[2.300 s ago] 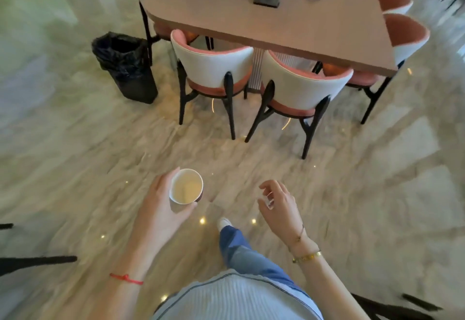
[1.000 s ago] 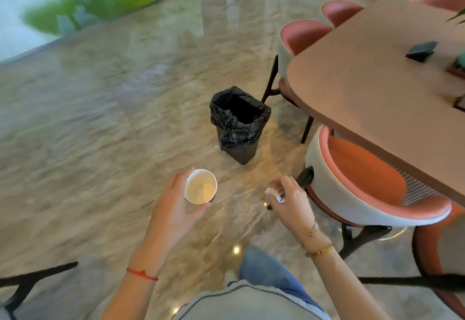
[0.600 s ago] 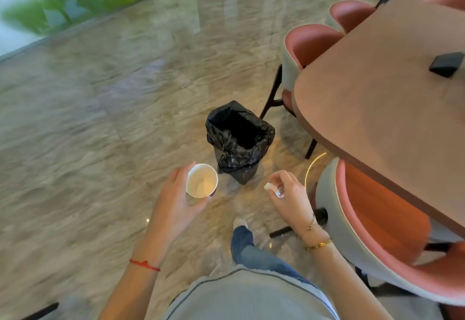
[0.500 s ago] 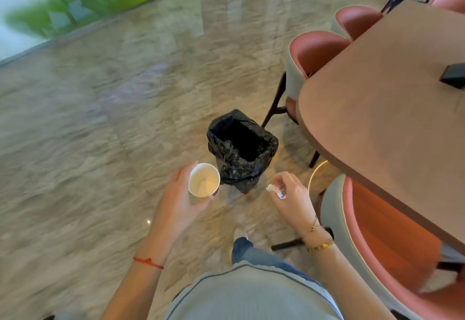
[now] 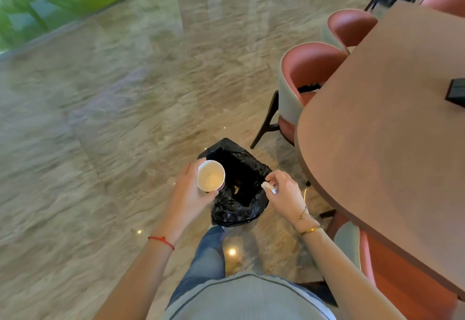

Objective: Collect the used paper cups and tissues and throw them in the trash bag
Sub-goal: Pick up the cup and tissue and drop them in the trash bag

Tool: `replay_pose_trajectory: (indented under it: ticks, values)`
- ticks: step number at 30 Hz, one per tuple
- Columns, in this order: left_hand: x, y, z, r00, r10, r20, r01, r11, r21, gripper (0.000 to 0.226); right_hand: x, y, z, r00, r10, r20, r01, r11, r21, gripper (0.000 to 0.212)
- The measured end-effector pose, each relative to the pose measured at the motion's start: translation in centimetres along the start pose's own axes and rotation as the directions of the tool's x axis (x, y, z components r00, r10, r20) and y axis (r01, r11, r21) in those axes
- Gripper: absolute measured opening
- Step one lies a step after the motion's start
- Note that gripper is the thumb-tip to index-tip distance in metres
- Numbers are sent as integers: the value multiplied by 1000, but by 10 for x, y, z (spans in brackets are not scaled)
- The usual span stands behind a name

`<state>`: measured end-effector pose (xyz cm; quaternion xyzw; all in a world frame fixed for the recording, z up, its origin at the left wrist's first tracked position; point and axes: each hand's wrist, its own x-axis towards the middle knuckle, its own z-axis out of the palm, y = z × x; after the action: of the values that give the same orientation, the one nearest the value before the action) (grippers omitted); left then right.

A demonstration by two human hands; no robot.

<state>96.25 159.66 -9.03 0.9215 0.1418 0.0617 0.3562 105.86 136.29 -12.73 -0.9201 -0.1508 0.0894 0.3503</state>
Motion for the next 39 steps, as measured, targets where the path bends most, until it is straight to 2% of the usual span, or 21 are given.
replay_pose_trajectory:
  ticks: [6, 13, 19, 22, 26, 33, 39]
  values:
    - [104, -24, 9, 987, 46, 152, -49, 999, 15, 78, 74, -1, 27, 989, 143, -31, -142, 989, 29, 12]
    - [196, -56, 32, 941, 55, 334, -72, 997, 39, 81, 135, 2, 63, 941, 337, -8, -337, 941, 25, 10]
    - [236, -76, 59, 885, 25, 465, -9, 999, -36, 89, 159, 9, 72, 887, 458, 54, -458, 889, -11, 30]
    - [246, -82, 66, 869, 25, 495, -4, 999, -43, 88, 159, 12, 67, 883, 468, 32, -468, 884, 0, 31]
    - [249, -75, 60, 860, 41, 509, -29, 999, -32, 75, 150, 13, 54, 901, 433, -14, -433, 901, -36, 33]
    - [242, -49, 50, 864, 203, 460, -217, 976, -23, 50, 130, 10, 26, 921, 376, -102, -384, 920, -78, 35]
    - [225, -28, 44, 859, 307, 410, -341, 940, 10, 46, 107, 7, -1, 933, 317, -171, -335, 937, -93, 35]
